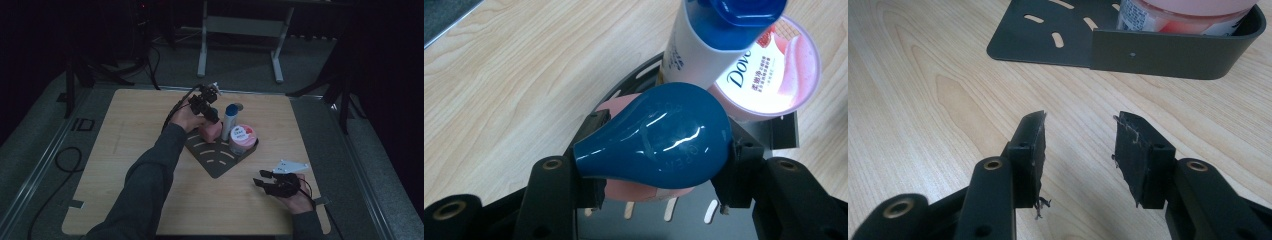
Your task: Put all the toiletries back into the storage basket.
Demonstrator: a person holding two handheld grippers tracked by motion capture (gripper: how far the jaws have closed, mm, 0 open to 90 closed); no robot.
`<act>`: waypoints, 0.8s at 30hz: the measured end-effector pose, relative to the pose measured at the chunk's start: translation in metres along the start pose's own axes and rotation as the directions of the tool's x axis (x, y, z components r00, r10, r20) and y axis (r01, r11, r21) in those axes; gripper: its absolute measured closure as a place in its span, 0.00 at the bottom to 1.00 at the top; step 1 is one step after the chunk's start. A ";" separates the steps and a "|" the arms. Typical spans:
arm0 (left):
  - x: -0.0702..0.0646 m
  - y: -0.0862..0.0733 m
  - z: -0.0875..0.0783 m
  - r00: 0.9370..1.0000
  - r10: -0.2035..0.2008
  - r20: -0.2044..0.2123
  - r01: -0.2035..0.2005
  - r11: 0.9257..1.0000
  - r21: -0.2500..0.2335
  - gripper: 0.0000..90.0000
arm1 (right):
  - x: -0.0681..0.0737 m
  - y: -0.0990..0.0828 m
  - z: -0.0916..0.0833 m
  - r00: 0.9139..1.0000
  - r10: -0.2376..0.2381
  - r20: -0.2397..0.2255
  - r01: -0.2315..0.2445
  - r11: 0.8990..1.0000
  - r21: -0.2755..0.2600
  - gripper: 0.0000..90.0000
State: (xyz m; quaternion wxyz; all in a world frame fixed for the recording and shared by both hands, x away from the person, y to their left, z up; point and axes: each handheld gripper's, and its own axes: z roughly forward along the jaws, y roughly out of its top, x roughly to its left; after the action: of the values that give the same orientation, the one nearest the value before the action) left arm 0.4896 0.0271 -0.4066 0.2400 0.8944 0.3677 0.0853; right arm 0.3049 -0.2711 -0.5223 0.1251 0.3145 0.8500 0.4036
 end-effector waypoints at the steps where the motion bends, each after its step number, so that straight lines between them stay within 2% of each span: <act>1: 0.000 0.000 0.000 1.000 0.000 0.000 0.000 1.000 0.000 0.53 | 0.000 0.000 0.000 1.000 0.000 0.000 0.000 1.000 0.000 0.61; 8: 0.005 0.001 0.004 1.000 -0.026 -0.006 0.026 1.000 -0.001 0.53 | 0.000 0.000 -0.001 1.000 0.004 -0.001 -0.004 1.000 -0.002 0.61; 24: 0.006 0.004 0.007 0.998 -0.056 -0.009 0.056 0.998 -0.005 0.53 | 0.000 0.000 0.000 1.000 0.003 -0.004 -0.003 1.000 -0.001 0.61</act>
State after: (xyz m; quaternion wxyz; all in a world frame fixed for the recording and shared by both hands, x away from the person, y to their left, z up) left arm 0.4986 0.0257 -0.4112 0.2428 0.8828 0.3933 0.0838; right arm 0.3047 -0.2711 -0.5219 0.1229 0.3150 0.8495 0.4049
